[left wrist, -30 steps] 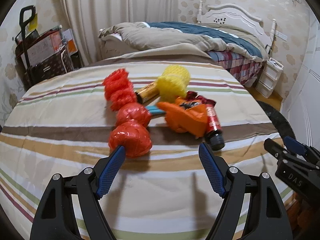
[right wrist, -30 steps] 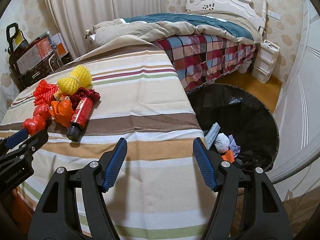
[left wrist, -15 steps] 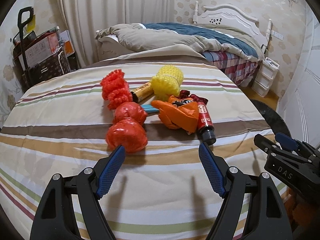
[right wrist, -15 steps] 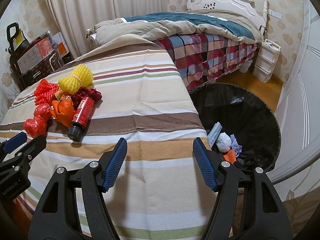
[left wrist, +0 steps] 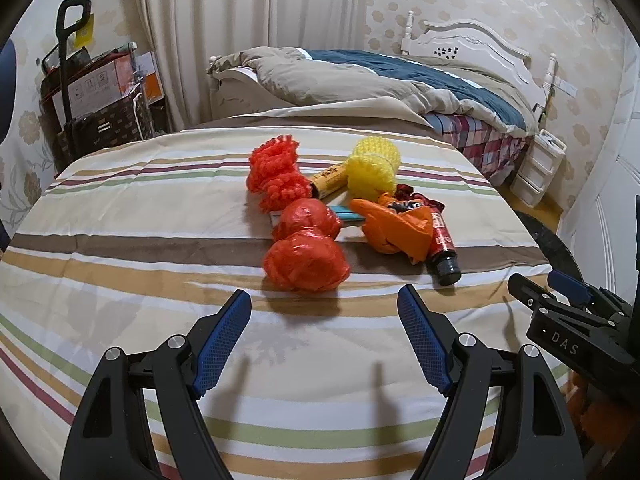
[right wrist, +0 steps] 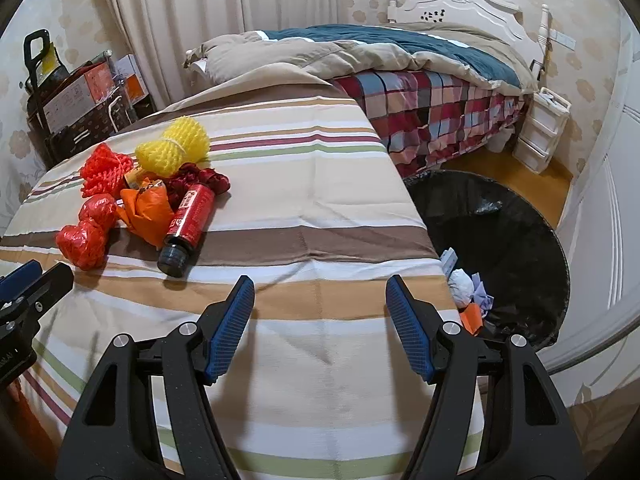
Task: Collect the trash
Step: 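Lower the left gripper onto the red plastic bag ball and close, then grasp the red spray can with the right gripper while the left holds the bag ball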
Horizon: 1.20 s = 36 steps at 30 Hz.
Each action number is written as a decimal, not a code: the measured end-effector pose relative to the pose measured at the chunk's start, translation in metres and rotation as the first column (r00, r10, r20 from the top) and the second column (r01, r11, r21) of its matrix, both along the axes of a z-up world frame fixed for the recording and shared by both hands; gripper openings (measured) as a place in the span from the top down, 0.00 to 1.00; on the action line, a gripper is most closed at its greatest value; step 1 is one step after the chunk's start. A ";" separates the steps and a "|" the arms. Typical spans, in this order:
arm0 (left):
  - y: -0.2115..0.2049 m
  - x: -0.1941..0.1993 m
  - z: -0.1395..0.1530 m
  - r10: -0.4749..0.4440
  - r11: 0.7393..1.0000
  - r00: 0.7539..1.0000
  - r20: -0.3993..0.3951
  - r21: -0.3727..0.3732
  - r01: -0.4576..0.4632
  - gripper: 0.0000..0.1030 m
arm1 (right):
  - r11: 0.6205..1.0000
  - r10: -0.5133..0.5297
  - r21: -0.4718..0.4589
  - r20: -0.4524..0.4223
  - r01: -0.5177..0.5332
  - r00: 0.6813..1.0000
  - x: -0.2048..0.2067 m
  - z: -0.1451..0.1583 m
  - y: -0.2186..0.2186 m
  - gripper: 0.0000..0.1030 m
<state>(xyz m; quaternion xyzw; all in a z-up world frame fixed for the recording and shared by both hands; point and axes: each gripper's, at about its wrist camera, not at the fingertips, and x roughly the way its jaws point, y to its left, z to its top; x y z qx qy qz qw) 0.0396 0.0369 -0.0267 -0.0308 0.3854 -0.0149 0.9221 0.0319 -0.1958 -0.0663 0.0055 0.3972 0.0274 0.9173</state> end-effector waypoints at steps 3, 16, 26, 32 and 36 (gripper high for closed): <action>0.004 -0.001 0.000 0.008 1.000 1.000 0.003 0.000 -0.008 0.26 | 1.000 0.004 -0.003 -0.003 -0.004 1.000 0.001 -0.001 0.003 0.35; 0.016 0.031 -0.011 0.032 0.999 0.999 -0.023 0.011 -0.032 0.27 | 0.999 0.043 -0.015 -0.008 -0.043 0.999 0.003 -0.001 0.020 0.35; 0.019 0.042 -0.020 -0.004 1.000 0.997 -0.071 0.009 0.004 0.52 | 0.997 0.078 -0.023 -0.006 -0.078 0.997 0.005 0.000 0.038 0.35; 0.023 0.035 -0.018 -0.016 1.000 0.998 -0.059 0.000 0.016 0.55 | 0.997 0.076 -0.008 0.026 -0.075 0.997 0.004 0.007 0.043 0.35; 0.026 0.030 -0.017 -0.009 1.000 0.999 -0.047 0.008 0.009 0.55 | 0.996 0.088 -0.013 0.027 -0.088 0.996 0.011 0.008 0.050 0.35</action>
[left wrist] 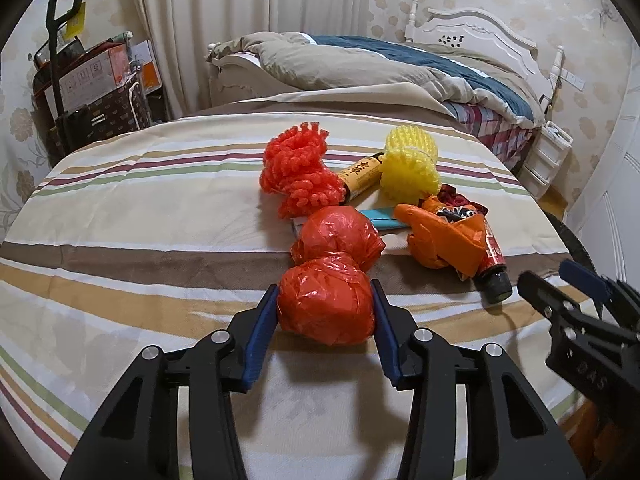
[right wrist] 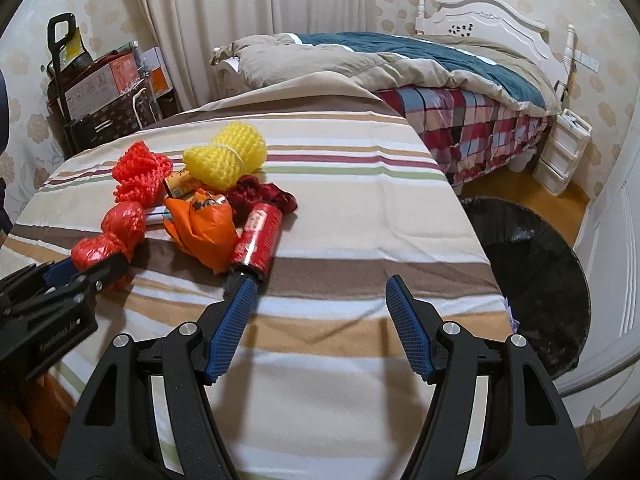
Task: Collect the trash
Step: 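Grasp the red spray can with the right gripper while the left holds the bag ball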
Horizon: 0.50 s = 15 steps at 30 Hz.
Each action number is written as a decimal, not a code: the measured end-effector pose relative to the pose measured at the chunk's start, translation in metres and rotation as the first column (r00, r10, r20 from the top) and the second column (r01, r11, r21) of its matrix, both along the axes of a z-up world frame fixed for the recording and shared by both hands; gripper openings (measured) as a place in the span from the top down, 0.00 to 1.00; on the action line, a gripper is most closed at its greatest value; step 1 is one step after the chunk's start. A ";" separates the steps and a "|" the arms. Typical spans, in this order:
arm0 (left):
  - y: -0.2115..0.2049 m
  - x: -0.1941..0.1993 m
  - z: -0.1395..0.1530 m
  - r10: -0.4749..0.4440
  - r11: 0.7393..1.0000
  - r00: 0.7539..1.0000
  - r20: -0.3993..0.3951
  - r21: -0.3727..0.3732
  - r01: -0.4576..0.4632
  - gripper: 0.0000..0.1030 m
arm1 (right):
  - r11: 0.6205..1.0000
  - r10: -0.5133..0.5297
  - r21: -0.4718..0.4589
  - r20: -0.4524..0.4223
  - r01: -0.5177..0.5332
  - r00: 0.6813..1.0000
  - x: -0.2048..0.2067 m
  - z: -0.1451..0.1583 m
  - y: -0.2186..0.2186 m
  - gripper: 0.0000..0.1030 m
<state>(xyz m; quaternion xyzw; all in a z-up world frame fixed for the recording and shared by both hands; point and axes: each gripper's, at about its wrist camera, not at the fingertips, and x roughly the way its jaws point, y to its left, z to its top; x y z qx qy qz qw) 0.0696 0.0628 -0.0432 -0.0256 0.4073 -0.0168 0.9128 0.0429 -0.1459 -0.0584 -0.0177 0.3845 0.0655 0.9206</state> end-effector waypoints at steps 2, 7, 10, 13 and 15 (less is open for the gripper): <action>0.004 -0.003 0.001 0.007 1.000 1.000 0.003 0.000 -0.007 0.55 | 1.000 0.009 -0.002 -0.003 -0.009 1.000 0.005 0.000 0.004 0.35; 0.010 -0.006 0.001 0.023 1.000 1.000 0.008 -0.002 -0.023 0.55 | 1.000 0.022 0.015 -0.012 -0.022 1.000 0.020 0.001 0.013 0.36; 0.013 -0.005 0.001 0.027 1.000 1.000 0.004 -0.012 -0.027 0.55 | 1.000 0.027 0.012 -0.016 -0.027 0.999 0.024 0.001 0.017 0.38; 0.012 -0.005 0.001 0.023 1.000 1.000 0.006 -0.010 -0.023 0.55 | 0.999 0.033 0.011 -0.025 -0.033 0.999 0.029 -0.001 0.022 0.41; 0.012 -0.006 0.001 0.022 1.000 1.000 0.008 -0.010 -0.022 0.55 | 0.999 0.038 0.009 -0.039 -0.038 0.999 0.031 -0.004 0.024 0.48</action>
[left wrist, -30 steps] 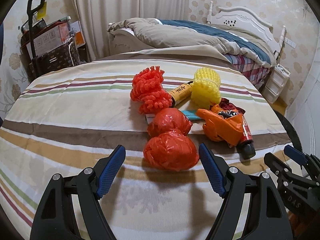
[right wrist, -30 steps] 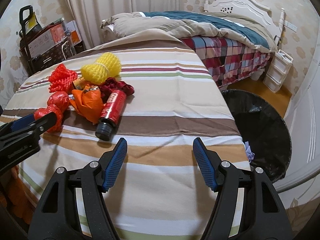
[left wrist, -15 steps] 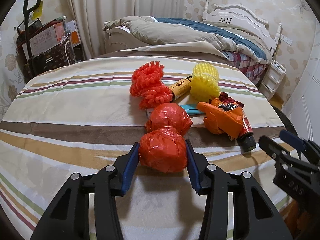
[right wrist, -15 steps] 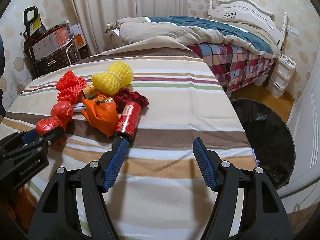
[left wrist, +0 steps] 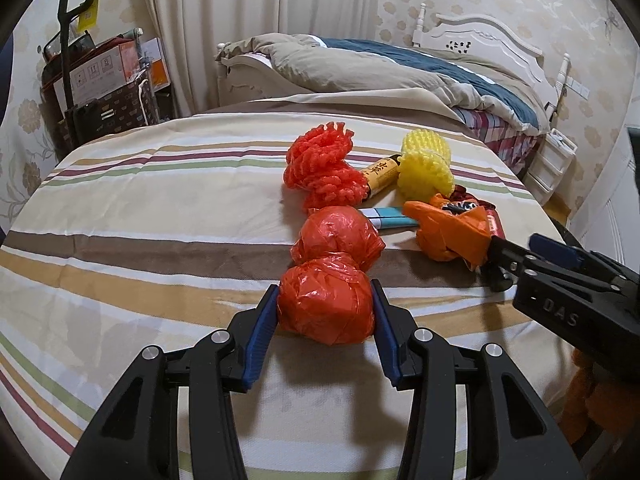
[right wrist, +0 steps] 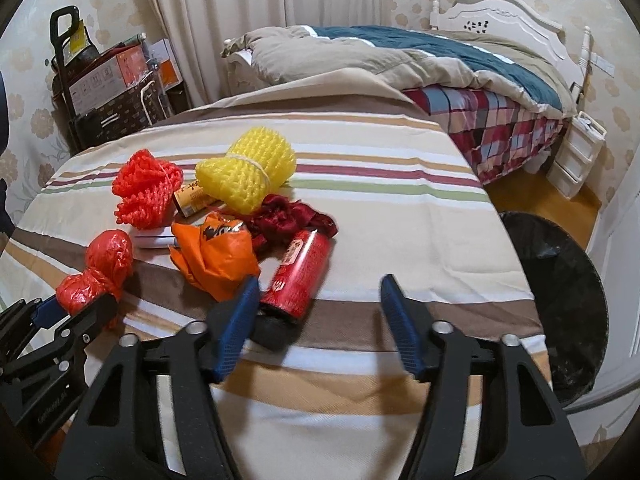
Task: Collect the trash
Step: 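Grasp the red spray can with the right gripper while the left holds the bag ball, then carry the red bag ball and red spray can over the black bin with both grippers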
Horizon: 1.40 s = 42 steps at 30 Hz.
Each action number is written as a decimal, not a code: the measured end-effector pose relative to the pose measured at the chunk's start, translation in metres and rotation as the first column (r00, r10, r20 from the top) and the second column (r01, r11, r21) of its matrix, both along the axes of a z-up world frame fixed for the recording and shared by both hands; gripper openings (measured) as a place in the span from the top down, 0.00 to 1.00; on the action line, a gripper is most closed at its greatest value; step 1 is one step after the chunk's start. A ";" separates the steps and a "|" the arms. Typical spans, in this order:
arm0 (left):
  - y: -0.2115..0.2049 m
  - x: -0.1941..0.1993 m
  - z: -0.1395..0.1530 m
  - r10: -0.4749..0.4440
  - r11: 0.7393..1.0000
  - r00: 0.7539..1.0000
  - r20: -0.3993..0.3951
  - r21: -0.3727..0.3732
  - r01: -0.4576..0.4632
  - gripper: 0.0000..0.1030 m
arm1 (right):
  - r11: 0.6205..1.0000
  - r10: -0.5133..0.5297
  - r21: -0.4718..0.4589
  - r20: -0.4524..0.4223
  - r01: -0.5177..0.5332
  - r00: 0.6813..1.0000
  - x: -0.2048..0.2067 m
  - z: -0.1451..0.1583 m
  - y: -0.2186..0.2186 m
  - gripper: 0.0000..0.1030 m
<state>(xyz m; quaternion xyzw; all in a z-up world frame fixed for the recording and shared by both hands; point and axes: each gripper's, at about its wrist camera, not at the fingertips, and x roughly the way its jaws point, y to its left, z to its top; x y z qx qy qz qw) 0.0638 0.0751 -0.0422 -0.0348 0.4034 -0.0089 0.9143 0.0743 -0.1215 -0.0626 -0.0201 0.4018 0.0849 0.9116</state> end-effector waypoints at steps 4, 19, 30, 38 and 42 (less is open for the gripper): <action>0.003 0.000 -0.001 0.005 1.000 1.000 -0.003 -0.015 -0.005 0.55 | 1.000 -0.005 0.004 -0.026 0.005 1.000 0.002 -0.006 -0.004 0.62; -0.001 -0.003 0.001 0.008 1.000 1.000 0.014 -0.012 -0.008 0.55 | 0.999 -0.014 0.040 -0.025 0.015 1.000 -0.007 -0.004 -0.018 0.77; -0.015 -0.017 0.008 -0.031 0.999 0.999 0.029 -0.029 0.031 0.55 | 0.997 -0.057 0.058 -0.002 0.057 0.998 -0.029 -0.001 -0.045 0.77; -0.045 -0.023 0.019 -0.105 0.994 0.992 0.068 -0.030 0.107 0.55 | 0.993 -0.105 0.062 0.028 0.103 0.994 -0.041 0.005 -0.070 0.77; -0.062 -0.022 0.023 -0.144 0.989 0.986 0.080 -0.029 0.147 0.55 | 0.988 -0.140 0.070 0.046 0.136 0.989 -0.046 0.011 -0.086 0.77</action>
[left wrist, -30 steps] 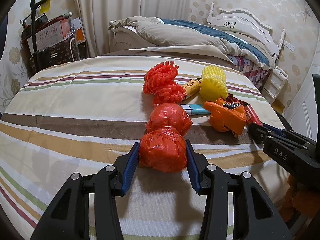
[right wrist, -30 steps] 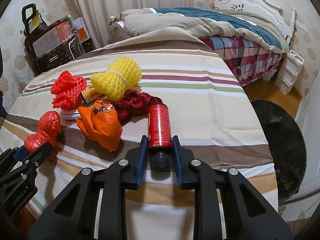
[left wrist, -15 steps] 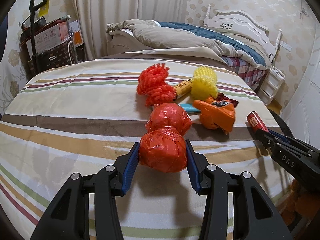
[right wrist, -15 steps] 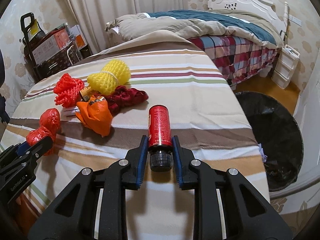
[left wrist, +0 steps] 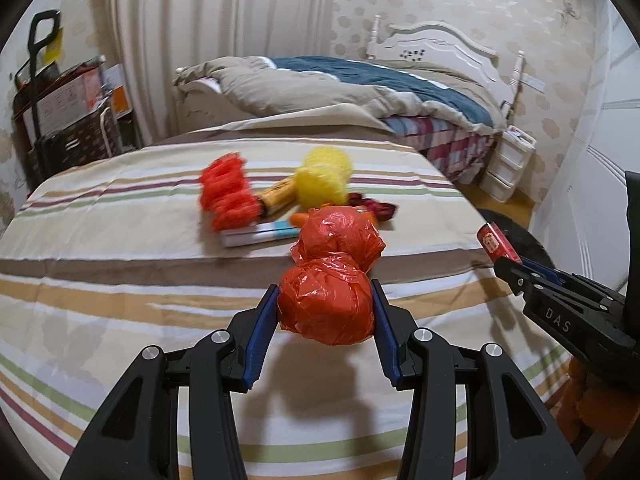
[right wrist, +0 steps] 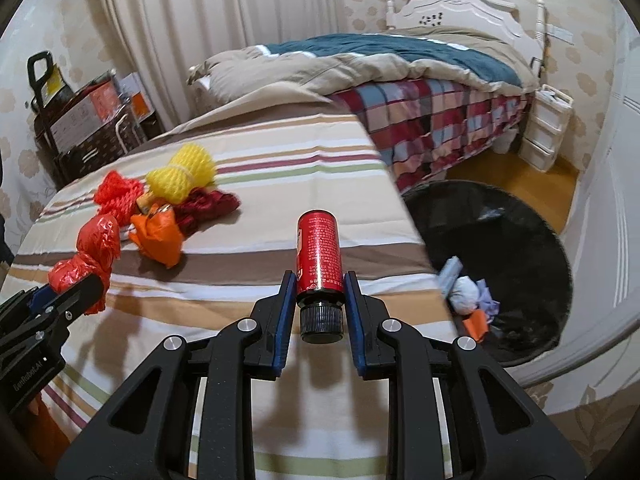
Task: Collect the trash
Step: 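Carry the red bag ball and red spray can over the black bin with both grippers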
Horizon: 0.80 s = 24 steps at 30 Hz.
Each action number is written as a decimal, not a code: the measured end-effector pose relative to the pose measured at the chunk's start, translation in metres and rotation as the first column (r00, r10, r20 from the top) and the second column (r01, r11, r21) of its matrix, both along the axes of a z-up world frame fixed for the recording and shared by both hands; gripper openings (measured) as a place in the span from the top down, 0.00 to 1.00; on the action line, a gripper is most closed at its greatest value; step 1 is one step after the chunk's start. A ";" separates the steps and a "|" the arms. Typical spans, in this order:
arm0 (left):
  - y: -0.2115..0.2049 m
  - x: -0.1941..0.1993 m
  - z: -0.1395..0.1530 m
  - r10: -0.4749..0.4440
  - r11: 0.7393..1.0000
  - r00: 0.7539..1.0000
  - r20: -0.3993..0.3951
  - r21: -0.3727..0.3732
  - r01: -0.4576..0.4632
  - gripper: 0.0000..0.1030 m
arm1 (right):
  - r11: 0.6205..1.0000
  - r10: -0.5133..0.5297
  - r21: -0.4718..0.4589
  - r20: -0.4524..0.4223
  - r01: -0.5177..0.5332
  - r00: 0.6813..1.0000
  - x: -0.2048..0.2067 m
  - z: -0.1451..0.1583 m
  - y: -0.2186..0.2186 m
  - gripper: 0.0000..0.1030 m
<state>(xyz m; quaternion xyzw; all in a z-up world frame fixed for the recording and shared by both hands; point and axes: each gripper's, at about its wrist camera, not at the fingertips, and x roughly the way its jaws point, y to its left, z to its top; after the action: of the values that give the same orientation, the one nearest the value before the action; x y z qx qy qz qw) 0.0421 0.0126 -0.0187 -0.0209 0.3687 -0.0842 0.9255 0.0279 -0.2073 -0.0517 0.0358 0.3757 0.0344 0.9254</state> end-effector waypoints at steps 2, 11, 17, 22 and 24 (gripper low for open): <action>-0.010 0.001 0.002 -0.023 1.000 1.000 0.007 0.000 0.023 0.56 | 1.000 -0.021 -0.001 0.012 0.021 1.000 -0.002 0.003 -0.009 0.77; -0.066 0.011 0.012 -0.125 0.992 0.991 0.039 -0.008 0.125 0.55 | 0.993 -0.121 0.009 0.042 0.121 0.992 -0.006 0.010 -0.053 0.77; -0.108 0.021 0.014 -0.194 0.981 0.980 0.051 0.009 0.194 0.55 | 0.982 -0.187 0.020 0.050 0.186 0.981 -0.004 0.010 -0.086 0.77; -0.134 0.032 0.012 -0.228 0.974 0.973 0.041 0.020 0.227 0.55 | 0.974 -0.227 0.023 0.053 0.226 0.973 0.001 0.007 -0.109 0.77; -0.144 0.036 0.010 -0.238 0.971 0.971 0.038 0.026 0.237 0.55 | 0.971 -0.239 0.026 0.053 0.238 0.970 0.003 0.006 -0.117 0.77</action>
<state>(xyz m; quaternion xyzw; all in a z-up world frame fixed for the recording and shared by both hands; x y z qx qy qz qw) 0.0778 -0.1319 -0.0084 0.0350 0.3502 -0.1906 0.9164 0.0311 -0.3241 -0.0452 0.0889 0.3426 -0.0724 0.9325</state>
